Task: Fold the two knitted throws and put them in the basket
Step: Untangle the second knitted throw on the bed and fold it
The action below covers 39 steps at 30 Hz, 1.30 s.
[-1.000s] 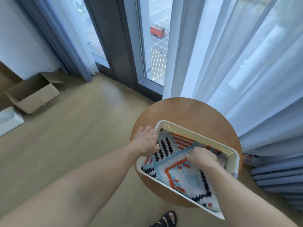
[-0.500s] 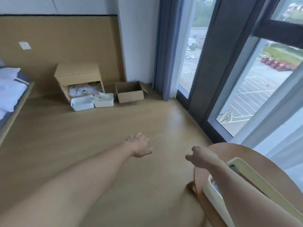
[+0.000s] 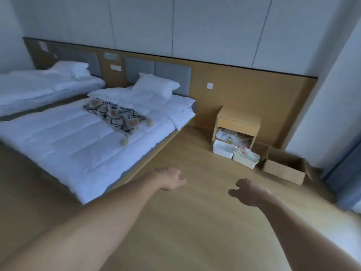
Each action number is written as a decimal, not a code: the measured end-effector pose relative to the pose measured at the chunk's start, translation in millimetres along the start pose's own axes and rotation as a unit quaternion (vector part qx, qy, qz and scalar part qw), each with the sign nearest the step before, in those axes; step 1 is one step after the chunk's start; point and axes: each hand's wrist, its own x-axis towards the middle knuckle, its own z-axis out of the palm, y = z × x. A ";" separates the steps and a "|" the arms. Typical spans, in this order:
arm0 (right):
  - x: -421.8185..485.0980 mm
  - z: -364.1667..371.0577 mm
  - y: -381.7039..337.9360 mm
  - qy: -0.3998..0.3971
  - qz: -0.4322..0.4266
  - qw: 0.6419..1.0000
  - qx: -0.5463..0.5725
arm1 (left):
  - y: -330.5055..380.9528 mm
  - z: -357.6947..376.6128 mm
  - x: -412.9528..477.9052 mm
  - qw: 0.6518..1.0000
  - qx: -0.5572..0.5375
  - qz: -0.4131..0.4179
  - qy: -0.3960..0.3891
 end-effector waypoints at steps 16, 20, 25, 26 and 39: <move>121.9 -66.8 -334.3 0.015 -0.319 0.945 -0.076 | -235.8 -68.9 -33.8 0.959 -0.126 -0.243 0.071; 126.2 -58.1 -417.1 -0.008 -0.361 0.929 -0.081 | -299.7 -66.6 -50.3 0.946 -0.152 -0.276 0.073; 130.9 -48.4 -536.3 -0.017 -0.404 0.908 -0.108 | -407.9 -72.2 -72.7 0.930 -0.170 -0.312 0.093; 132.1 -46.0 -561.1 -0.015 -0.408 0.906 -0.110 | -433.4 -75.2 -76.3 0.927 -0.173 -0.319 0.097; 183.3 -40.0 -772.9 0.003 -0.404 0.911 -0.086 | -654.2 -143.4 -48.7 0.934 -0.168 -0.305 0.085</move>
